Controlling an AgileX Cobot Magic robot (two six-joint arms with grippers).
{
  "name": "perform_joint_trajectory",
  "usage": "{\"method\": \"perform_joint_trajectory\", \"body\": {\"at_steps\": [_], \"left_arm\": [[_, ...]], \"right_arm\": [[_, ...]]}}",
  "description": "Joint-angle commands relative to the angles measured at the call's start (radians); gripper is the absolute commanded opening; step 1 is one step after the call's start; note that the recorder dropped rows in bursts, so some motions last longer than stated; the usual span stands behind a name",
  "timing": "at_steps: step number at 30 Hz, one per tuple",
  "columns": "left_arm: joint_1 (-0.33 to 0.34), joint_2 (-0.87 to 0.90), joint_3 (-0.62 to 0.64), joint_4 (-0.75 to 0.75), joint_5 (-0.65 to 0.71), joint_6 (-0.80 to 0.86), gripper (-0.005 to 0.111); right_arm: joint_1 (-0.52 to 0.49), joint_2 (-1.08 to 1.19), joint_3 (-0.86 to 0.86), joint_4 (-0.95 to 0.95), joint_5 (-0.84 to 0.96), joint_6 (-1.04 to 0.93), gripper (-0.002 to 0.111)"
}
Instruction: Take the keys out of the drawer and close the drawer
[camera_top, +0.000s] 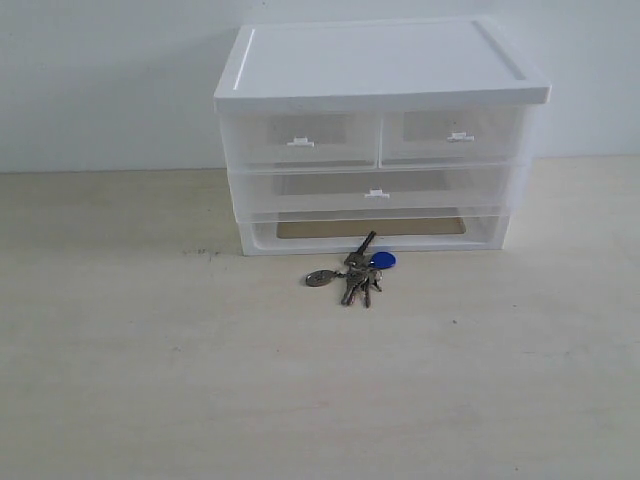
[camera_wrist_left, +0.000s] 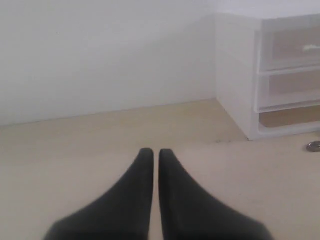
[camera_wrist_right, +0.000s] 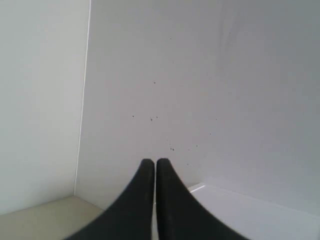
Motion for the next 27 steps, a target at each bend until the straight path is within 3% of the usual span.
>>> {"method": "perform_joint_trajectory", "body": {"at_steps": [1,5,27], "left_arm": [[0.010,-0.002,0.004,-0.014,0.051,0.039,0.004],[0.014,-0.002,0.004,-0.014,0.125,0.067,0.004],[0.014,-0.002,0.004,-0.010,0.121,0.084,0.004]], "right_arm": [[-0.001,-0.005,0.003,0.000,0.001,0.004,0.000],[-0.001,-0.005,0.003,0.000,0.001,0.004,0.000],[-0.001,-0.005,0.003,0.000,0.000,0.008,0.000]]}}
